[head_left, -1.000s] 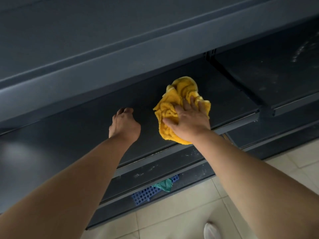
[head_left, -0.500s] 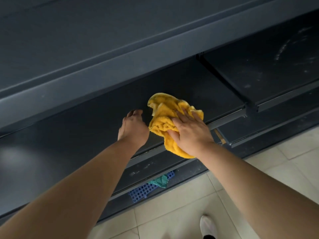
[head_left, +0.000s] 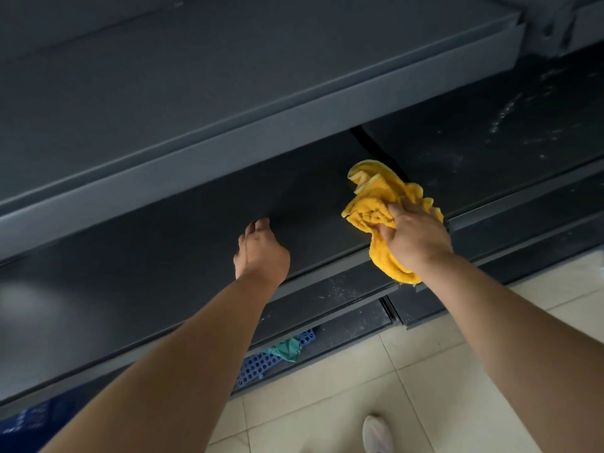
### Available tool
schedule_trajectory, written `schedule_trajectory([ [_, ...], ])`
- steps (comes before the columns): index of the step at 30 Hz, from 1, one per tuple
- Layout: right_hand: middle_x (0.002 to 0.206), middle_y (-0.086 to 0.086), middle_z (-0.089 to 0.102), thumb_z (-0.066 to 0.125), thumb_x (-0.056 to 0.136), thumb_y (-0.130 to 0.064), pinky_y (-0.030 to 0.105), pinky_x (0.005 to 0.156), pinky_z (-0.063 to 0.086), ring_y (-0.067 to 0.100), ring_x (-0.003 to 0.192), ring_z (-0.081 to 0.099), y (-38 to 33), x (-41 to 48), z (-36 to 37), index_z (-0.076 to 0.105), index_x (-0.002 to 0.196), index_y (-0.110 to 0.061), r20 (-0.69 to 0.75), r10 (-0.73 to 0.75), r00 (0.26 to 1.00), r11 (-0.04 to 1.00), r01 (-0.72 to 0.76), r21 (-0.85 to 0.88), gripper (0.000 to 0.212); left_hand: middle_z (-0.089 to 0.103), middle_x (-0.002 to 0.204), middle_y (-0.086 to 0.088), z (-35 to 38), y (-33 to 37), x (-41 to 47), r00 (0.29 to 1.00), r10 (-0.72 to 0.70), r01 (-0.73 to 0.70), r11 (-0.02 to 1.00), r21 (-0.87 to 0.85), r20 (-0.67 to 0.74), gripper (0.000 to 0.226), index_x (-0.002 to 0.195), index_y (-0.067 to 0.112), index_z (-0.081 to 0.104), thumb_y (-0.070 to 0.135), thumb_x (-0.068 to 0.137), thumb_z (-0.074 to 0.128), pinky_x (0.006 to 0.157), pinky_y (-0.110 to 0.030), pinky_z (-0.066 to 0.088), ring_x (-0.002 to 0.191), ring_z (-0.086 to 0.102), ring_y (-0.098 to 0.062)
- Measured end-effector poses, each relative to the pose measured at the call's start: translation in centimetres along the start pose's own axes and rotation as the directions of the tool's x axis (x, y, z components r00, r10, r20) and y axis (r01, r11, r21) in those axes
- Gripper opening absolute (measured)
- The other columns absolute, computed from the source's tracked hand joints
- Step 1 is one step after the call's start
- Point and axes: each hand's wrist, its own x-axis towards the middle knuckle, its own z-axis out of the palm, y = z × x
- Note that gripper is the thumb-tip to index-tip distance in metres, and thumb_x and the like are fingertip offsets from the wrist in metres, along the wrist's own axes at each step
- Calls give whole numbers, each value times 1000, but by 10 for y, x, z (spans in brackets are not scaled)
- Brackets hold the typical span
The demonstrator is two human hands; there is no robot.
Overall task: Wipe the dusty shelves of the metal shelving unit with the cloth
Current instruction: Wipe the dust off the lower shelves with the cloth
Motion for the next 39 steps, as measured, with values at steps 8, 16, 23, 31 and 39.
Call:
schedule_trajectory([
  [8, 125, 10, 61, 55, 91, -45, 46, 99, 43, 36, 123, 52, -48, -28, 23, 61, 118, -16, -29, -194, 981, 977, 191, -91, 41, 43, 146, -4, -16, -43, -13, 994, -18, 7, 994, 106, 109, 61, 144, 24, 43, 2, 88, 40, 105, -45, 40, 129, 43, -28],
  [16, 97, -3, 70, 58, 84, -60, 30, 70, 43, 21, 90, 66, -88, -62, 7, 59, 106, -27, 4, -325, 946, 940, 323, -111, 40, 50, 139, -13, -22, -50, -27, 976, 40, -51, 998, 45, 215, 47, 137, 20, 51, 10, 92, 43, 99, -40, 45, 123, 49, -33],
  [23, 142, 4, 34, 54, 86, -37, 43, 105, 35, 27, 134, 32, -80, -81, -47, 40, 138, -41, 407, -166, 898, 936, 13, 353, 54, 53, 135, -12, -38, -31, -32, 982, 69, -63, 997, -38, 177, 46, 136, 19, 53, 7, 92, 42, 96, -39, 48, 117, 54, -31],
  [31, 153, 5, 31, 48, 98, -30, 44, 107, 37, 31, 135, 38, -66, -23, -52, 14, 150, -42, 70, -193, 979, 970, 179, 165, 63, 53, 131, -14, -34, -16, -21, 989, 106, -97, 991, -89, 103, 44, 137, 18, 50, 13, 93, 44, 91, -42, 51, 112, 55, -33],
  [39, 154, -2, 33, 36, 100, -32, 45, 104, 36, 26, 138, 36, -16, 6, -38, 32, 146, -36, 18, -204, 979, 979, 204, 9, 46, 36, 151, -4, 3, 31, -25, 938, 321, -327, 945, -25, -132, 46, 144, 22, 40, 23, 98, 44, 103, -42, 38, 137, 32, -25],
])
